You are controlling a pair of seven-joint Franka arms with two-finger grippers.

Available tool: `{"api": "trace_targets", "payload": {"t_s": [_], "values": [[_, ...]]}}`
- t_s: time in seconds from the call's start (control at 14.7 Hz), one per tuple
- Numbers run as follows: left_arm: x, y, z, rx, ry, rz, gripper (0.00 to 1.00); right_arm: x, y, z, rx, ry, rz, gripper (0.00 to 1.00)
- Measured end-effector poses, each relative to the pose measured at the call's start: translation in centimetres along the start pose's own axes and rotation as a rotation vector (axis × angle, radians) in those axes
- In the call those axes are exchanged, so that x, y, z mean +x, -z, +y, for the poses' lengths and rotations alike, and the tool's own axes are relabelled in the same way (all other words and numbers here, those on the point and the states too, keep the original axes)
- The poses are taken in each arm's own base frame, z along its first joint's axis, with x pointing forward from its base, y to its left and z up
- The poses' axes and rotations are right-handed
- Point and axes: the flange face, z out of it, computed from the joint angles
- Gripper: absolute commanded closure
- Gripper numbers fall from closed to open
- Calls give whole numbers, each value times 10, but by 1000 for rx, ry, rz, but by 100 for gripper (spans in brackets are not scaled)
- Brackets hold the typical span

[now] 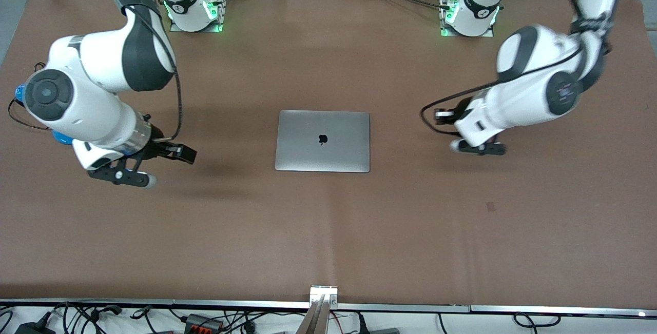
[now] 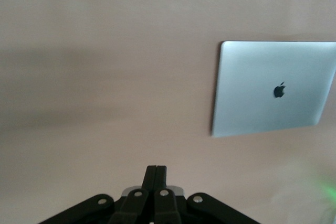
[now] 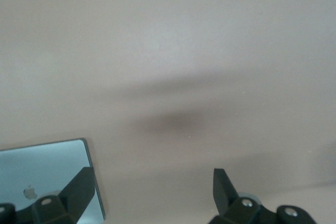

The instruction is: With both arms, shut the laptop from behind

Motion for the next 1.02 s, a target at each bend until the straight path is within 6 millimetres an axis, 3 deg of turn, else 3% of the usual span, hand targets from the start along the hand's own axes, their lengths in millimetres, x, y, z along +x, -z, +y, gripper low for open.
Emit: {"api": "trace_targets", "payload": {"t_s": [0.2,0.41,0.54,0.75,0.82,0.88,1.02], "values": [[-31,85,-24,35,27,9,99,-5,30,7,30,10,33,0],[-55,136,-51,78,68,29,94,-2,44,20,42,-5,54,0],[-66,152,-59,121,79,45,84,6,62,35,49,-23,75,0],[-68,152,-56,140,73,45,34,15,87,70,58,-45,75,0],[-67,150,-56,144,74,43,7,19,92,82,73,-31,79,0],[-65,149,-58,147,76,40,0,22,97,94,87,-9,84,0],[-64,148,-61,149,82,38,0,26,108,124,87,27,99,0]]}}
